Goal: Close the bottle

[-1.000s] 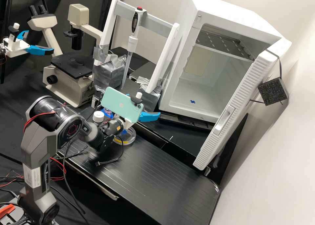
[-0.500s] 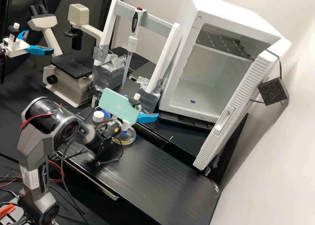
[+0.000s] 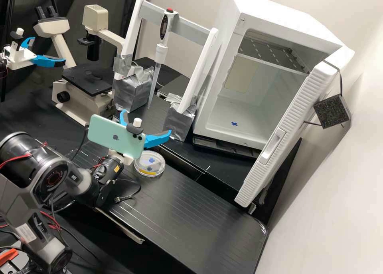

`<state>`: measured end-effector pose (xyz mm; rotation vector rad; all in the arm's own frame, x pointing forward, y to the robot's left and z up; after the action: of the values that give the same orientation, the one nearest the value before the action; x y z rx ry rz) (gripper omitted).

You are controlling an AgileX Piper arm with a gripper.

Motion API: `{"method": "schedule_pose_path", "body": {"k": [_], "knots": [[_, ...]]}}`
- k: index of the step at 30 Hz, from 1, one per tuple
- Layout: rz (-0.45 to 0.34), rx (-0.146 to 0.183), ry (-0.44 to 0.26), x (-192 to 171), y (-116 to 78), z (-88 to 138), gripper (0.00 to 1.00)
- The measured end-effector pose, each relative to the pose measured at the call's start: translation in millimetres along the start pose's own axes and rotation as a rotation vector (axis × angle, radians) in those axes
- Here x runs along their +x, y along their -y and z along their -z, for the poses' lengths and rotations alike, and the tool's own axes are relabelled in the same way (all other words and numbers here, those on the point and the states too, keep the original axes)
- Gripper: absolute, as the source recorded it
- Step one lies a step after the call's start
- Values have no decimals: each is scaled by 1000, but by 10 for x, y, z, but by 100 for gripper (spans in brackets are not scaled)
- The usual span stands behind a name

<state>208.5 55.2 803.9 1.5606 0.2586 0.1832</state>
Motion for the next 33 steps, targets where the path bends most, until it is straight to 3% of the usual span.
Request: {"method": "schedule_pose_path", "body": {"k": [4,12,24,25,33], "knots": [[65,-2,-5,-95,141,20,100],[169,-62,-34,-202,359,82,100],[188,-59,24,-169,430,-33,100],[183,-59,27,-162,419,-43,0],[175,-49,35,-149,380,-81,0]]}}
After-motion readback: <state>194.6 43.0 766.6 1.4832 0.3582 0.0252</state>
